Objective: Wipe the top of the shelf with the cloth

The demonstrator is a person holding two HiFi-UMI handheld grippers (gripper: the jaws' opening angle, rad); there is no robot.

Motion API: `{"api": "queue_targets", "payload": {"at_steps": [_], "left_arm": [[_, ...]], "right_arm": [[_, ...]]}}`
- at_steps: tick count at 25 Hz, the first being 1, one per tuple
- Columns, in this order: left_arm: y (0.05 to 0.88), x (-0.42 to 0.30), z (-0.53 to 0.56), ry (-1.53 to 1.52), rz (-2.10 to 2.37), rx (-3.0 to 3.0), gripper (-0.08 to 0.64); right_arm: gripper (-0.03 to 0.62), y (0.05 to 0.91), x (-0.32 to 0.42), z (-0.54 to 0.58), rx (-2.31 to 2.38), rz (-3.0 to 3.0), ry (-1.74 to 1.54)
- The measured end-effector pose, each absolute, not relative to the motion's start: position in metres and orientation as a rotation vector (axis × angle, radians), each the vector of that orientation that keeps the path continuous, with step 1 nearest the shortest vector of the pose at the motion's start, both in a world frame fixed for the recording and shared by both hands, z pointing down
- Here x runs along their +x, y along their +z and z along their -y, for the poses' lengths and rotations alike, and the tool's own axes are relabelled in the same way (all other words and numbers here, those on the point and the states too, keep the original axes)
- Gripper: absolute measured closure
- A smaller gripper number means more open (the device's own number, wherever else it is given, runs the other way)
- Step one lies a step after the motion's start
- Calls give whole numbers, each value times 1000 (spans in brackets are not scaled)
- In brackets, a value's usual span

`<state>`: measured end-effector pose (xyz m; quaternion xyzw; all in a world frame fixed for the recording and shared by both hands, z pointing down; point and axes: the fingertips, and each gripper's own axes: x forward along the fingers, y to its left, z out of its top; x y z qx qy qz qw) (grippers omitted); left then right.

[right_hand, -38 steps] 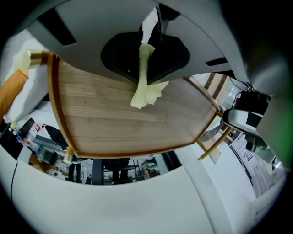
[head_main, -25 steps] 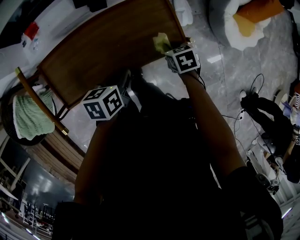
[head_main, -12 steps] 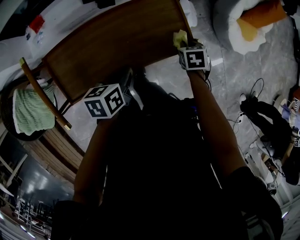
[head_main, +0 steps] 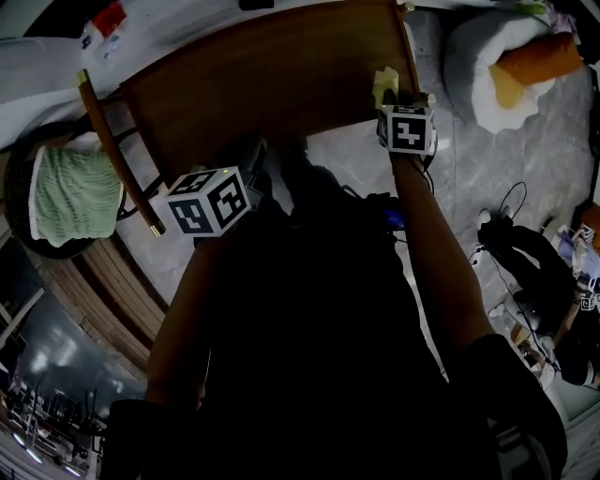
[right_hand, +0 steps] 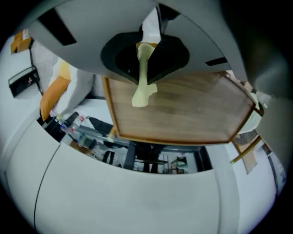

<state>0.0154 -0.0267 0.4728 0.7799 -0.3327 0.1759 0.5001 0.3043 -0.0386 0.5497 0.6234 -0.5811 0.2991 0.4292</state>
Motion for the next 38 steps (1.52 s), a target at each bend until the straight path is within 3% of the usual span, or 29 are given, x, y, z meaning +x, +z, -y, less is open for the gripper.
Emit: {"api": "queue_targets", "payload": {"at_steps": [11, 18, 25, 38], "left_arm": [[434, -122, 42, 346, 962, 1864, 549], [426, -196, 31, 370, 1040, 1846, 549], [440, -240, 25, 367, 1091, 1797, 549], [454, -237, 22, 365, 1070, 1772, 549]], "right_arm": [[548, 527, -13, 74, 1125, 2026, 791], [548, 550, -152, 69, 909, 2143, 904], [548, 577, -217, 62, 781, 2144, 898], [548, 606, -224, 57, 722, 2082, 748]]}}
